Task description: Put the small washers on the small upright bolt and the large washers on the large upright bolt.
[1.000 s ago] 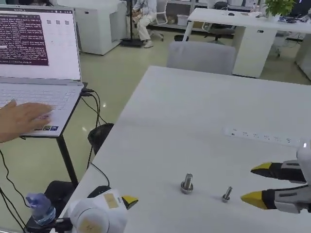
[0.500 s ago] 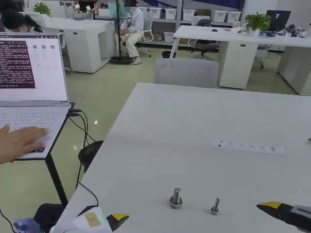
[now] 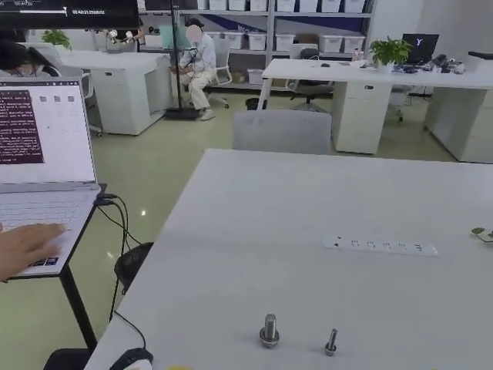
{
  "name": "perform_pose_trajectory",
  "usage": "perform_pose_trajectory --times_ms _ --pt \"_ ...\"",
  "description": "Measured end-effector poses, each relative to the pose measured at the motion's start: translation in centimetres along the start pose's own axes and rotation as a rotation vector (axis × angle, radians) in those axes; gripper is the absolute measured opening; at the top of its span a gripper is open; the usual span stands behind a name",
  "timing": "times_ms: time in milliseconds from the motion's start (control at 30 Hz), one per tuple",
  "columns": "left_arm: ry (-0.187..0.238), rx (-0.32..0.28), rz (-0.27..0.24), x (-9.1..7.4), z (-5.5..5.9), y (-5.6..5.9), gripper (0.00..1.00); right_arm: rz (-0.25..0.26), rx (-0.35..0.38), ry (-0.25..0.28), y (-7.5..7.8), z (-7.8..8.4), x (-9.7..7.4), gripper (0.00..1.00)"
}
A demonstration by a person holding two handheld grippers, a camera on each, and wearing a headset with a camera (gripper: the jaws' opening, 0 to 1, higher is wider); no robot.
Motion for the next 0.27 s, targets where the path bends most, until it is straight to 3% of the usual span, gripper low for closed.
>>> perform_pose_trajectory --times_ms 267 --pt "0.004 -0.03 0.001 0.2 0.6 -0.1 0.96 0.011 0.012 0.009 -0.3 1.2 0.4 0.95"
Point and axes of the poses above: the centre of the closed fingertips' face, and the gripper's own axes: x roughly forward along the fingers, y roughly to its right, z roughly out of its underside, the point moved 5 cm from there along -x, roughly backward along the fingers, and after that the axes turned 6 degrees about -y, right-handed, at the moved point
